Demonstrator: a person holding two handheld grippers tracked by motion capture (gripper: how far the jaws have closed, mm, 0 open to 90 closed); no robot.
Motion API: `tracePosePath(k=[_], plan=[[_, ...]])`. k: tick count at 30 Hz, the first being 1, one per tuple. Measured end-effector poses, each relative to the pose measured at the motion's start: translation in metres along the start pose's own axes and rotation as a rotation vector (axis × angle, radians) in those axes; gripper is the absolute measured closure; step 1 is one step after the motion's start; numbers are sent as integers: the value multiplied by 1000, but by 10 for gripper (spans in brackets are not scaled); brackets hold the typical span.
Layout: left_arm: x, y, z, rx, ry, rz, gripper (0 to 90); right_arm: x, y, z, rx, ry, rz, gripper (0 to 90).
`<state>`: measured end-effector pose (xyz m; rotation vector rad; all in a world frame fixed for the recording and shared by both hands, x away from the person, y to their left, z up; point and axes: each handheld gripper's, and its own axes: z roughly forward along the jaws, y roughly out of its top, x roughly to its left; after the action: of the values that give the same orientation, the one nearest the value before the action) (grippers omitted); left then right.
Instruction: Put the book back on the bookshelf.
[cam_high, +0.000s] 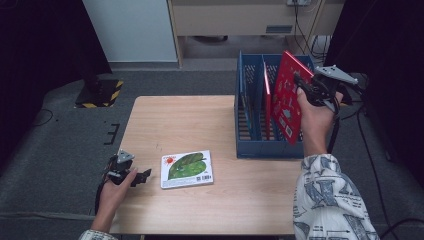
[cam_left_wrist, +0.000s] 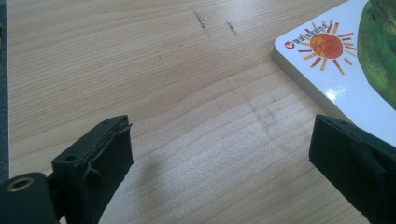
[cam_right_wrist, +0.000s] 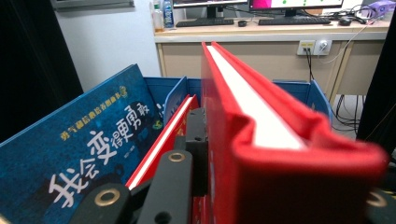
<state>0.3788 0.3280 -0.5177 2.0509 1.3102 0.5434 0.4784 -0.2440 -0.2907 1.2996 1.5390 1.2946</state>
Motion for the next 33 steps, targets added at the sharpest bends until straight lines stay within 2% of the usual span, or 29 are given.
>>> tracePosePath(k=[20, 33], plan=[[1, 0, 0, -3, -1, -3, 53, 3, -5, 18, -1, -15, -6, 798], [0, 0, 0, -4, -1, -5, 54, 2, -5, 21, -5, -22, 0, 798]])
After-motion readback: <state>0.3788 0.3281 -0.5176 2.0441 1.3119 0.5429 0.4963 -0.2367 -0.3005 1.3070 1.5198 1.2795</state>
